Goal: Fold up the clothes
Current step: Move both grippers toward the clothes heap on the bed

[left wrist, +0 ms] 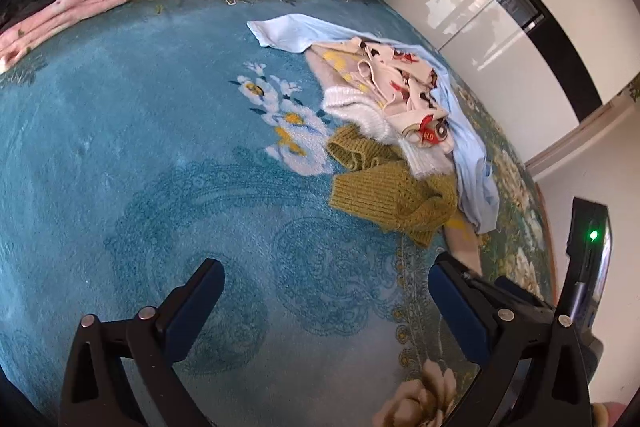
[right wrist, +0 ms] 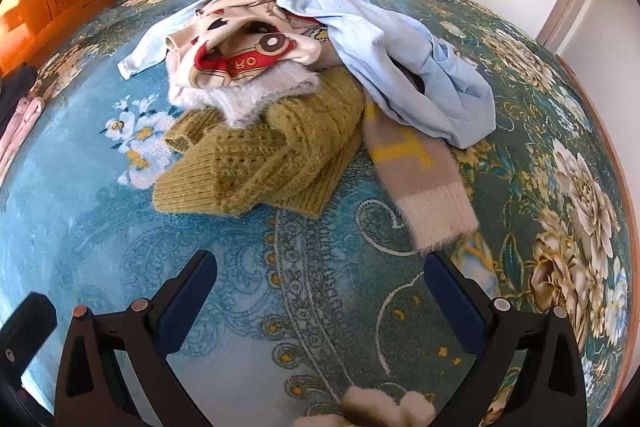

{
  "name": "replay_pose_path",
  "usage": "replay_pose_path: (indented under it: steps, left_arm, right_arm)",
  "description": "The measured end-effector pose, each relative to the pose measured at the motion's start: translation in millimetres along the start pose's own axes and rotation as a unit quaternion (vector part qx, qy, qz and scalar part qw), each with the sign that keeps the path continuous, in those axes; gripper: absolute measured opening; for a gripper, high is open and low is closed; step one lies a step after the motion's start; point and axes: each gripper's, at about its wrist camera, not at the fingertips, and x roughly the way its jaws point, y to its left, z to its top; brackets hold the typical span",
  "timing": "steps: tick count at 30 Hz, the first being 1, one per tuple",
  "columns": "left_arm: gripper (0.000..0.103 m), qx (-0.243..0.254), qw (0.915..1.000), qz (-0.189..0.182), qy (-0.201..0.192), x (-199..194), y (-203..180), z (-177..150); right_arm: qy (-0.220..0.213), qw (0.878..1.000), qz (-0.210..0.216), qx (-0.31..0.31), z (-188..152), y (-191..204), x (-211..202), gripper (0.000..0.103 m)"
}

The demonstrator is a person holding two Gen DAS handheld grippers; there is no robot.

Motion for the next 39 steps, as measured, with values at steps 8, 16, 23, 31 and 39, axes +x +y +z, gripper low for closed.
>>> replay_pose_path:
  steps: [8,16,23,31,39]
  left_arm:
    - [0.103,0.017,0.9990,-0.020,-0.036,-13.8,-3.6,-2.3]
    - [0.103,0.003,0.9992,-0.025,-0.030,-16.0,0.8,-1.8]
    - [0.103,-0.010,0.9996,-0.014,-0.024,-13.9,5.0,-2.0]
    - [0.103,-0.008,0.9999,0.008,-0.008,-2.3,5.0,-3.5]
    - [0.103,-0.010,0.9994,0.032,0.013,14.1,7.5,-4.8]
  right_arm:
    - [-0.016,1.000,-0.006,-0.020,-5.4,19.8,-12.8,0.103]
    - [-0.020,1.000,0.000,-0.024,-2.7,22.0,-17.3,0.103]
    - [-0.029,0.999,-0.002,-0.029,-3.9,24.7,-21.3,0.103]
    - [-0.041,0.998,-0.007,-0.042,-2.1,30.3,-24.9,0.103]
    - [-0.048,0.997,-0.001,-0.056,1.1,30.1,-17.3,0.103]
